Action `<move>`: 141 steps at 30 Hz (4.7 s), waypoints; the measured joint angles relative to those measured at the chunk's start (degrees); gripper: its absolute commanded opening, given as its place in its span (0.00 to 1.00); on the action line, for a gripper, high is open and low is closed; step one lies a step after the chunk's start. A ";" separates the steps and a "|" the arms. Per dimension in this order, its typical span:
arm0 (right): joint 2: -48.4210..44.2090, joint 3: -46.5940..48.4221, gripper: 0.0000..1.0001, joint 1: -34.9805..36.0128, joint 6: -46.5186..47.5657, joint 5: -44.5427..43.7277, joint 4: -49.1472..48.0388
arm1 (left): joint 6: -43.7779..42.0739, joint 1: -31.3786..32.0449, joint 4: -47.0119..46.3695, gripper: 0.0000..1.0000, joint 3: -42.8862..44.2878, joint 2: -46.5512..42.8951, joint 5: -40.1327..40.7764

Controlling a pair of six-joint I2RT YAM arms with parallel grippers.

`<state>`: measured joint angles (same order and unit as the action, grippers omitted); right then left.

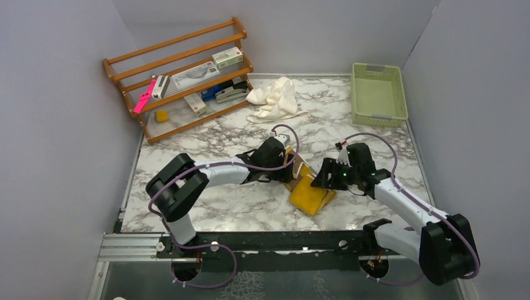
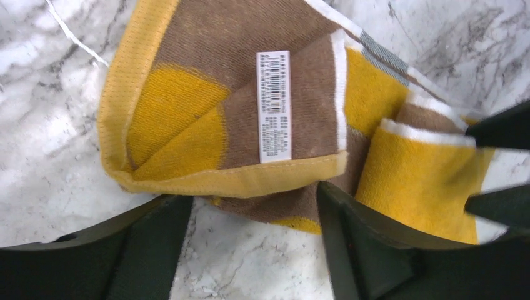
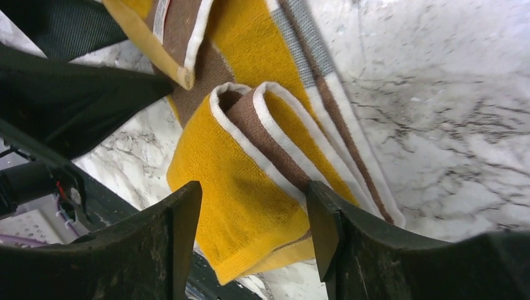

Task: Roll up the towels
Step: Flatten out the towel at the center of the board.

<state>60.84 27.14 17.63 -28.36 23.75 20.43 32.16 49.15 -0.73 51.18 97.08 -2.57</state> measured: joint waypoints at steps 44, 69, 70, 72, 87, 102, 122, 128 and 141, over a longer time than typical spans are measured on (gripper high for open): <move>2.14 14.88 0.80 1.31 3.78 -20.24 5.16 | -5.18 -31.67 20.26 0.82 -10.60 -36.63 10.73; 10.56 9.68 0.43 3.37 5.64 -10.23 2.78 | -23.37 -38.64 26.75 0.71 18.05 3.02 15.28; 10.56 9.68 0.42 3.58 5.66 -10.12 2.78 | -23.67 -38.82 26.95 0.71 18.43 3.78 15.34; 10.82 9.68 0.40 4.13 5.64 -9.84 2.78 | -24.09 -39.23 27.43 0.71 18.82 5.20 15.37; 14.84 9.70 0.44 6.95 4.76 -10.27 4.26 | -25.46 -40.04 29.73 0.60 19.34 9.03 13.53; 18.40 11.28 0.02 9.53 2.56 -16.28 6.93 | -26.99 -40.24 30.64 0.00 19.47 9.51 10.14; 22.97 57.05 0.01 9.62 9.44 -37.44 17.29 | -24.46 -42.16 33.33 0.12 39.32 -10.32 9.18; 21.66 48.78 0.01 5.20 10.54 -38.03 16.22 | -21.62 -42.27 31.04 0.55 27.52 -12.48 4.46; 21.86 41.27 0.01 -0.48 9.97 -31.89 15.93 | -10.47 -30.29 23.34 0.69 5.49 -5.97 -4.92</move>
<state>82.70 68.40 17.15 -18.39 -8.14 36.36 21.69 18.85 22.61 56.66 91.11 -7.49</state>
